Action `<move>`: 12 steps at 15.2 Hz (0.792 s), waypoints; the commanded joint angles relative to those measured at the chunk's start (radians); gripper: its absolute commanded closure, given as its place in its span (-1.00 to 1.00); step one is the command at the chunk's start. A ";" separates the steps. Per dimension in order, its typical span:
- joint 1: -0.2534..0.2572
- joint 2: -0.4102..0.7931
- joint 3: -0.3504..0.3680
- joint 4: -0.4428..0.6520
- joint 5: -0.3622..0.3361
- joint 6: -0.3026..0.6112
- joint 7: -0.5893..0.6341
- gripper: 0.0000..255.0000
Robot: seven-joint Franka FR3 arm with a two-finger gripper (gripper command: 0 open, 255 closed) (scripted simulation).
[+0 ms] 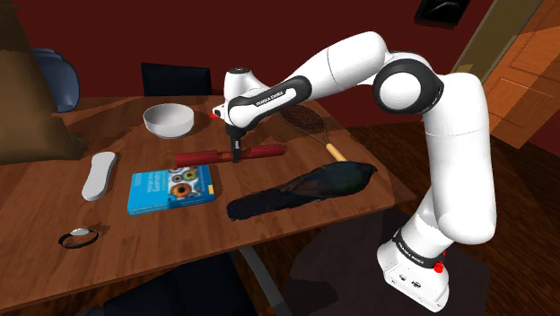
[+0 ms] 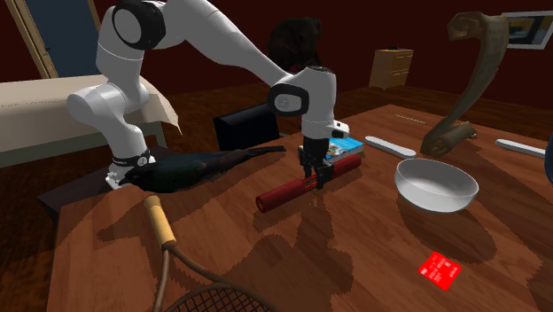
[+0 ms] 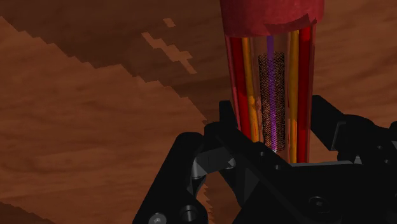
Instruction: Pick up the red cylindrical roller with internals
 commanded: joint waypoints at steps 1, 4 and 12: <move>0.000 -0.004 0.000 0.005 0.001 -0.010 0.000 1.00; -0.001 -0.026 0.002 0.012 0.003 -0.039 -0.001 1.00; -0.002 -0.078 0.004 0.043 0.008 -0.122 -0.005 1.00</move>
